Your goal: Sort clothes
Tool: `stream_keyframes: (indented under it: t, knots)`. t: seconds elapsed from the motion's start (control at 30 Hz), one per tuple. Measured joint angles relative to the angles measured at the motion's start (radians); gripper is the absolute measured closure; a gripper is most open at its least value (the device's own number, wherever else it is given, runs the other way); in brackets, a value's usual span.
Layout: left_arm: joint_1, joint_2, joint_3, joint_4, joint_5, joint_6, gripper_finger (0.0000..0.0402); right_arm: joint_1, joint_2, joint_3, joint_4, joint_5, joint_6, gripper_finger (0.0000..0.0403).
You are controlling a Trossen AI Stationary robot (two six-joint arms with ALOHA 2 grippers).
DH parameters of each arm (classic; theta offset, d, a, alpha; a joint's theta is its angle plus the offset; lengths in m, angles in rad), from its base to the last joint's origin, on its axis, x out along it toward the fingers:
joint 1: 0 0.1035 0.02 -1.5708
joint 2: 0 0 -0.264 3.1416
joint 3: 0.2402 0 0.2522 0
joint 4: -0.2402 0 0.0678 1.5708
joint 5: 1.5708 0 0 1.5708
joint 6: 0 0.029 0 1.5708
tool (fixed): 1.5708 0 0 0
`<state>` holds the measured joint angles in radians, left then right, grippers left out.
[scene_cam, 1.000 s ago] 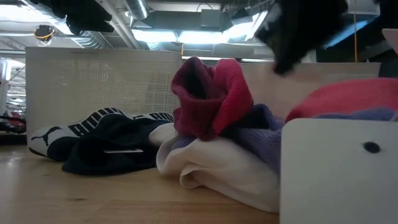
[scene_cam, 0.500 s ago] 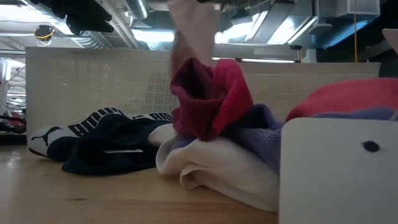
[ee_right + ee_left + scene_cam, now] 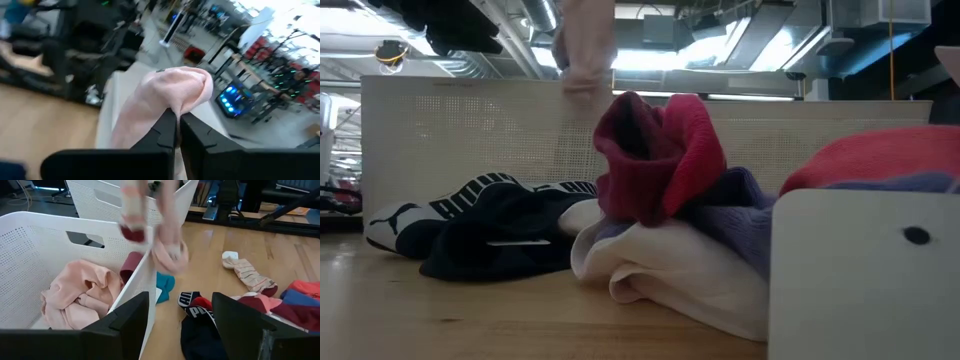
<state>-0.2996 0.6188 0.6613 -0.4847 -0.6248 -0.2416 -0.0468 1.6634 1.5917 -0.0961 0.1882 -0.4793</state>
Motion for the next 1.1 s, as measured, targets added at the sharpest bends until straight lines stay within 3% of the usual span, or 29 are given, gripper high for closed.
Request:
stream_keyframes:
  t: [0.3, 0.5, 0.93, 1.1]
  knots:
    - [0.000, 0.000, 0.000, 0.002, 0.000, 0.011, 0.0194, -0.114, 0.007, 0.000, 0.294, -0.066, 0.000, 0.0384]
    - [0.000, 0.000, 0.000, 0.003, 0.000, 0.009, 0.0194, -0.184, 0.065, 0.000, 0.394, -0.119, 0.010, 0.0384]
    - [0.000, 0.000, 0.000, 0.002, 0.000, 0.009, 0.0194, -0.209, 0.184, -0.001, 0.269, -0.095, 0.058, 0.0383]
    - [0.000, 0.000, 0.000, 0.002, 0.000, 0.009, 0.0194, -0.209, 0.185, -0.001, 0.181, -0.104, 0.100, 0.0347]
